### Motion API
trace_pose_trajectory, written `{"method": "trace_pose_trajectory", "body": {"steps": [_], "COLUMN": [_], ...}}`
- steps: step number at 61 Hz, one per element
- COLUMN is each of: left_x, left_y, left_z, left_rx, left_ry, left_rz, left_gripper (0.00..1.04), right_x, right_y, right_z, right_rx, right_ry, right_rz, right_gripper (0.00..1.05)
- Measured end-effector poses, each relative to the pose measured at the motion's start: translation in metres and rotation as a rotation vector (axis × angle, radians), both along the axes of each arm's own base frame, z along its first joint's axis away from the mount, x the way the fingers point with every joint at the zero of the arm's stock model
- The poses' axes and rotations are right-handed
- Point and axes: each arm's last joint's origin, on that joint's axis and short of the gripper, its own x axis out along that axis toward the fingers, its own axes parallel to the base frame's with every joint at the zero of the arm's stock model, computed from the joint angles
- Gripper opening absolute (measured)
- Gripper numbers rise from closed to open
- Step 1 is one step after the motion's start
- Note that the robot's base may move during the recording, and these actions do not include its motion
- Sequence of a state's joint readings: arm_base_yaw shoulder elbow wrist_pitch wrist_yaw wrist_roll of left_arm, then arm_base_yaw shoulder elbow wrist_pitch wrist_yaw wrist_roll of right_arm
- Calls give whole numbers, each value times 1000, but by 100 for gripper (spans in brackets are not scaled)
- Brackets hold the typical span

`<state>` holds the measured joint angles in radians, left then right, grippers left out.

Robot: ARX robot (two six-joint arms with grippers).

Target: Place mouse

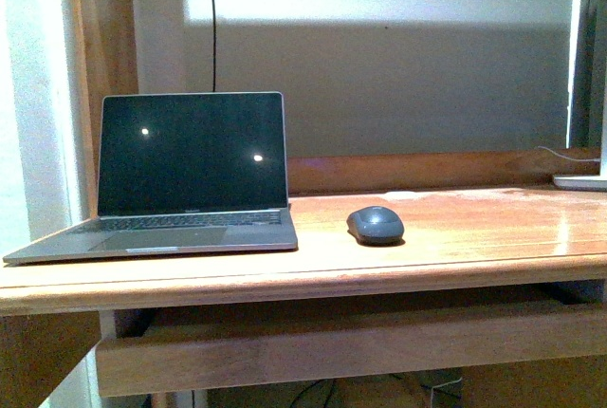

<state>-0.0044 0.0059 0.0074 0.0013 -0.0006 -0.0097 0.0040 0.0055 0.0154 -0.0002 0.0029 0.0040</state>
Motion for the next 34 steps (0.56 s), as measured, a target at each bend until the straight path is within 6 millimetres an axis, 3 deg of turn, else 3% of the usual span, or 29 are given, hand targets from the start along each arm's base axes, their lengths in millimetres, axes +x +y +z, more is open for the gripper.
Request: {"method": "trace_pose_trajectory", "body": {"steps": [16, 34], "left_x": [0, 0], "left_y": [0, 0], "left_z": [0, 0], "left_rx": [0, 0], "left_ry": [0, 0], "left_rz": [0, 0], "left_gripper": [97, 97], "right_x": [0, 0], "right_y": [0, 0], "right_z": [0, 0], "right_rx": [0, 0], "right_ry": [0, 0], "right_rz": [0, 0], "right_gripper": [98, 97]}}
